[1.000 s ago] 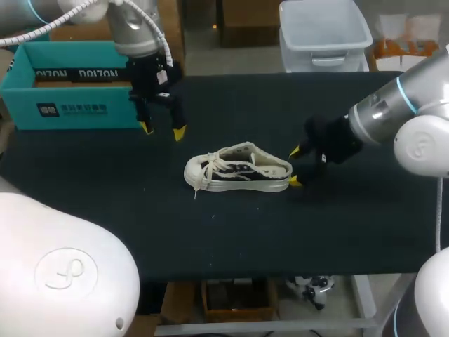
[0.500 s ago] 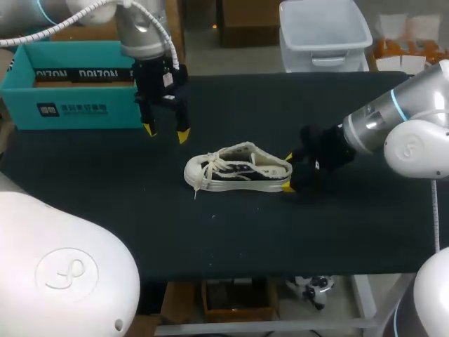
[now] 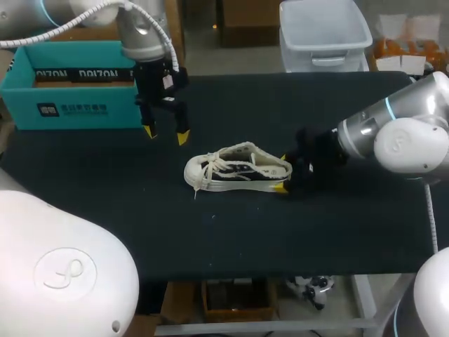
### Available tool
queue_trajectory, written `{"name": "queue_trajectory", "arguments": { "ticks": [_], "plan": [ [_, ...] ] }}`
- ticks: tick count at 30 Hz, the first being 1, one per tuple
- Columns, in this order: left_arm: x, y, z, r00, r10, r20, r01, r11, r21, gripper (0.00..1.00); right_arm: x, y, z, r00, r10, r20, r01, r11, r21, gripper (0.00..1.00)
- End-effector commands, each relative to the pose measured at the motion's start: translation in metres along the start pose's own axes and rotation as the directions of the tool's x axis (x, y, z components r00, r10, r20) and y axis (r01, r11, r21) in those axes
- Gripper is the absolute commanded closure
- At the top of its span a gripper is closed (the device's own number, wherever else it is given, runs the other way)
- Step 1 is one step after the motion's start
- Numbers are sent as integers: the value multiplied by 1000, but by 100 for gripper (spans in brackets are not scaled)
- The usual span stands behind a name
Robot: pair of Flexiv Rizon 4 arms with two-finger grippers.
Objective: Open the shoe tongue, take the insole out of the shoe, put the insole back into the shoe, and pack the shoe into the shoebox
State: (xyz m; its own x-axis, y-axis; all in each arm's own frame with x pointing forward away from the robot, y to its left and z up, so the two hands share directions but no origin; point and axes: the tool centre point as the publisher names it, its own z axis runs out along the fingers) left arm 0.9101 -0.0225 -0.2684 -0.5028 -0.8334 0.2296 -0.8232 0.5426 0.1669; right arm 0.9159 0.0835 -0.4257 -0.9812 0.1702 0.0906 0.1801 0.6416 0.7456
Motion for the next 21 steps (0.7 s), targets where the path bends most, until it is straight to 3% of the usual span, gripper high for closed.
{"name": "queue_trajectory", "arguments": {
  "ticks": [1,21],
  "plan": [
    [0,-5,1,1000,-2,-3,2,1000,-10,0,-2,-6,6,1000,-8,2,8,1000,-27,0],
    [1,-8,7,1000,-3,-8,3,1000,-10,0,-5,2,21,999,-37,-10,36,995,-95,0]
  ]
}}
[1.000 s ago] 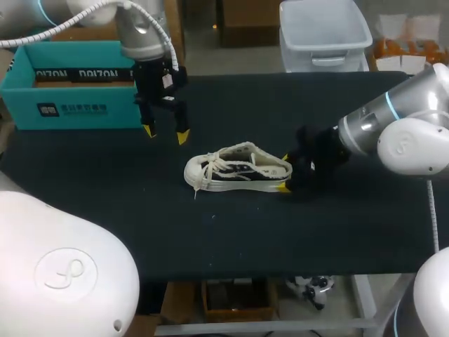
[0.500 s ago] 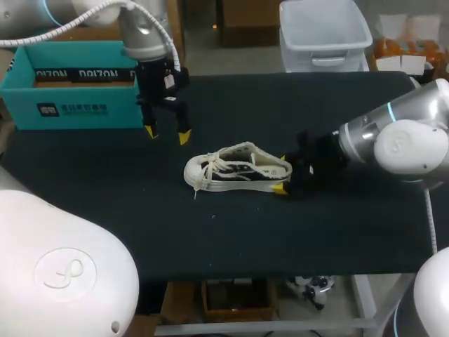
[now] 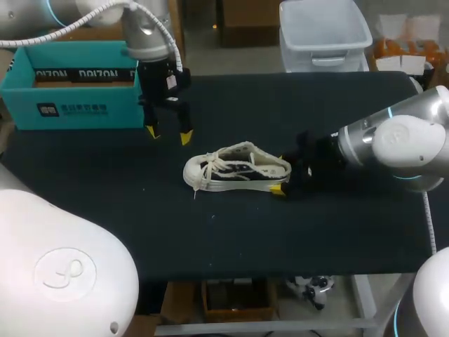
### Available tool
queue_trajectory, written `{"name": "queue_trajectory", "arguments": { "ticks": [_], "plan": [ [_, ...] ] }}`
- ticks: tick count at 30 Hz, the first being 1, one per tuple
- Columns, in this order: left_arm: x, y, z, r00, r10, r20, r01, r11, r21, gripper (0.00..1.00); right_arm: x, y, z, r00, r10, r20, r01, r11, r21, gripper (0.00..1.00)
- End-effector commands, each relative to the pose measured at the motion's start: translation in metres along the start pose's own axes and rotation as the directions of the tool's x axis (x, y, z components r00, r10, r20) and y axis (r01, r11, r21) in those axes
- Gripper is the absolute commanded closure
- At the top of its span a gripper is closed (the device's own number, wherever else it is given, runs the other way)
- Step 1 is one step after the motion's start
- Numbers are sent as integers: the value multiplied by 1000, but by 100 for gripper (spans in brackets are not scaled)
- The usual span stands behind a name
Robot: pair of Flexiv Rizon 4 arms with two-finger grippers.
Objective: Open the shoe tongue, take the insole out of the shoe, put the insole back into the shoe, and pack the shoe into the shoebox
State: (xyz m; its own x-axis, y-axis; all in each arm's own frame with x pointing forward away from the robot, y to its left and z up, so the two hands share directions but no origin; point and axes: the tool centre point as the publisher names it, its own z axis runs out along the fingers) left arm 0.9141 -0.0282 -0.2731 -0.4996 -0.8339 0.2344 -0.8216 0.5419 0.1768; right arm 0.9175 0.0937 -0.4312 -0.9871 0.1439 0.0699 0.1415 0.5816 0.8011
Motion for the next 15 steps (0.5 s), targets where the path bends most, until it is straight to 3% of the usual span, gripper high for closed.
{"name": "queue_trajectory", "arguments": {
  "ticks": [1,15],
  "plan": [
    [-2,-1,3,1000,0,-4,0,1000,-1,0,-4,-1,10,1000,-4,-5,4,1000,-11,0],
    [-1,0,5,1000,-1,7,1,1000,-1,0,0,4,9,1000,-17,-19,17,999,-29,0]
  ]
}}
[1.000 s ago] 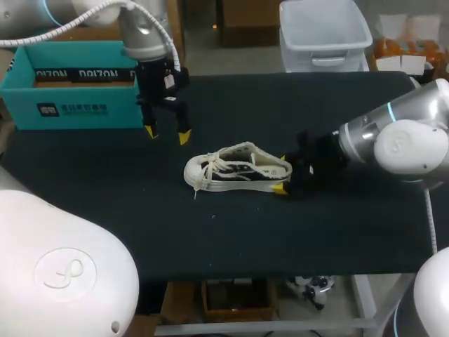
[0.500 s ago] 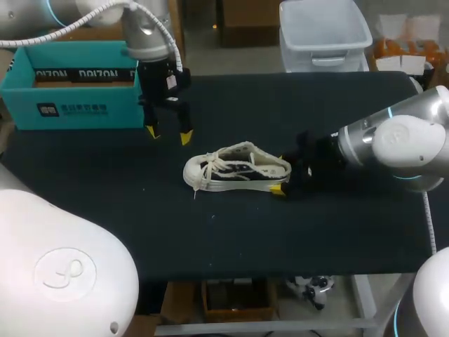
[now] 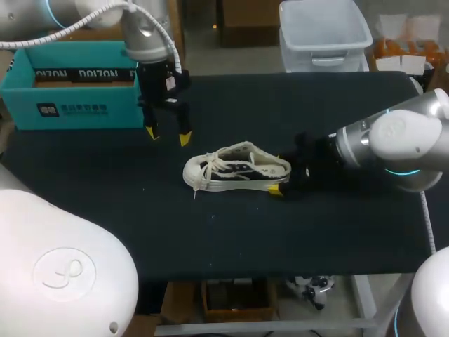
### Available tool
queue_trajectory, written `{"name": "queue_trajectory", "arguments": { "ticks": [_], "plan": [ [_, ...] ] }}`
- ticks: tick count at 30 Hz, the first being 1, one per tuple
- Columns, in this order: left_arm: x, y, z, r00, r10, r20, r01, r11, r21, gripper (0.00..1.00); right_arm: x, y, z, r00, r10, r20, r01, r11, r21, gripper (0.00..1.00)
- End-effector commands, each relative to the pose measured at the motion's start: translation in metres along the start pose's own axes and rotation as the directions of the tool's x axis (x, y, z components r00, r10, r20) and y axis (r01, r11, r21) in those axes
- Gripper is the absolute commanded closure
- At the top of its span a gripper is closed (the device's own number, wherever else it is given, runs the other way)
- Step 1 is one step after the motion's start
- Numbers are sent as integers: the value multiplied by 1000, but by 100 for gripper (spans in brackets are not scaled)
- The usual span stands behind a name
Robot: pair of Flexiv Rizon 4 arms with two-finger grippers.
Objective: Open the shoe tongue, take the insole out of the shoe, put the insole back into the shoe, and pack the shoe into the shoebox
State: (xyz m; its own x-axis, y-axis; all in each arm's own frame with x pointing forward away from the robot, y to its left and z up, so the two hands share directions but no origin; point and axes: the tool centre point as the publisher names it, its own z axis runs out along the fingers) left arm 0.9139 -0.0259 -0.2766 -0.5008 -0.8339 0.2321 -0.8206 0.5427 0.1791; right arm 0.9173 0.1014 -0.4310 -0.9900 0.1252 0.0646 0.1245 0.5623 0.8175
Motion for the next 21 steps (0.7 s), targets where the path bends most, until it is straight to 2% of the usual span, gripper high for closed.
{"name": "queue_trajectory", "arguments": {
  "ticks": [1,2,3,10,17,21],
  "plan": [
    [2,-1,2,1000,-2,4,2,1000,2,0,-1,-1,3,1000,-2,-8,2,1000,-3,0],
    [3,-1,2,1000,-2,3,2,1000,1,0,-1,0,3,1000,-3,-9,3,1000,-3,58],
    [3,-1,2,1000,-3,2,3,1000,1,0,-1,0,4,1000,-3,-10,3,1000,-4,100],
    [13,-1,2,1000,-7,-4,7,1000,-6,0,2,-1,7,1000,-3,-7,3,1000,-13,100],
    [49,-1,-7,999,14,33,-14,1000,17,0,6,-1,7,1000,-1,2,1,1000,-19,100],
    [72,-9,-7,998,22,57,-23,1000,12,0,6,-1,7,1000,-1,2,1,1000,-19,100]
  ]
}}
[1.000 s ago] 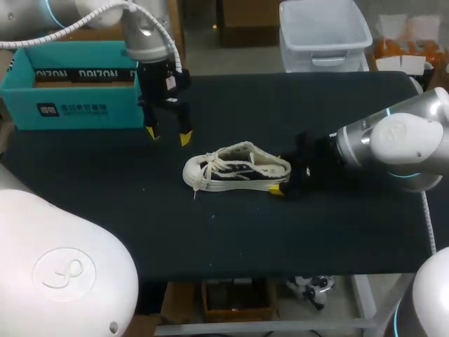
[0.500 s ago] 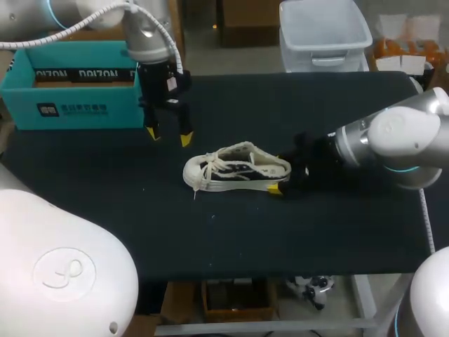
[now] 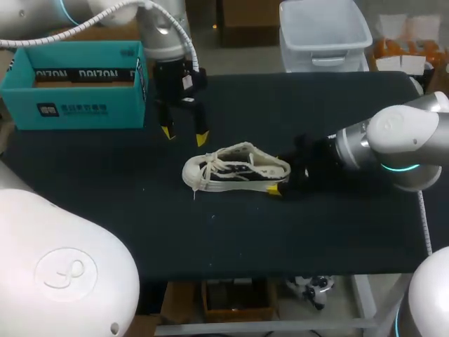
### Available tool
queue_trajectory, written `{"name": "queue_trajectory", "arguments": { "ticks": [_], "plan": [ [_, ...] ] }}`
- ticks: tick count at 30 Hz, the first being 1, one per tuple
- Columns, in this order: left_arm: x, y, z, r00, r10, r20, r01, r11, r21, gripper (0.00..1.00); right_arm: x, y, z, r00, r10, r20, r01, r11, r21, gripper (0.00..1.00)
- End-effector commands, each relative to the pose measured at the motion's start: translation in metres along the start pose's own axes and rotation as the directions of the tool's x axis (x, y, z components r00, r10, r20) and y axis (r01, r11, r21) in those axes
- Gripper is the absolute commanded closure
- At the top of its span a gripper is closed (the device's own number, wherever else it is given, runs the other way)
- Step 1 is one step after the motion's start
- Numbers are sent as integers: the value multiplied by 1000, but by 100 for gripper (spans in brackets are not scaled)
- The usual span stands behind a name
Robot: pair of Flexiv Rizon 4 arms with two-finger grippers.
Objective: Open the shoe tongue, take the insole out of the shoe, put the insole back into the shoe, and pack the shoe into the shoebox
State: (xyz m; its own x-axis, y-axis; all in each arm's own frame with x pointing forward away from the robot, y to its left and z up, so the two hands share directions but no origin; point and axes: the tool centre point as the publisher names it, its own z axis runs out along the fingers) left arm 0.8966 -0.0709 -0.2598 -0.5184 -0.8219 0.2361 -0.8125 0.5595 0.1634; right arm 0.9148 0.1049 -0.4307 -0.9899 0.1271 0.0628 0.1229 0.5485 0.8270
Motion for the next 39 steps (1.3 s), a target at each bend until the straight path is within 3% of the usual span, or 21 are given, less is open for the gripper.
{"name": "queue_trajectory", "arguments": {
  "ticks": [1,10,18,24,28,32,39],
  "plan": [
    [28,-5,1,998,8,59,-8,1000,-10,0,3,-3,4,1000,0,0,0,1000,-2,100],
    [67,-33,16,991,-49,124,52,999,-18,0,3,-3,4,1000,0,0,0,1000,-2,100],
    [79,-57,31,988,-97,124,103,994,-40,31,3,-3,4,1000,0,0,0,1000,-2,100],
    [85,-73,47,976,-166,139,175,983,-57,27,3,-3,4,1000,0,0,0,1000,-2,100],
    [92,-78,54,958,-228,176,235,972,-22,27,3,-3,4,1000,0,0,0,1000,-2,100],
    [98,-82,58,937,-286,202,285,958,35,32,3,-3,4,1000,0,0,0,1000,-2,100],
    [98,-87,68,917,-333,219,326,943,67,36,3,-3,4,1000,0,0,0,1000,-2,100]
  ]
}}
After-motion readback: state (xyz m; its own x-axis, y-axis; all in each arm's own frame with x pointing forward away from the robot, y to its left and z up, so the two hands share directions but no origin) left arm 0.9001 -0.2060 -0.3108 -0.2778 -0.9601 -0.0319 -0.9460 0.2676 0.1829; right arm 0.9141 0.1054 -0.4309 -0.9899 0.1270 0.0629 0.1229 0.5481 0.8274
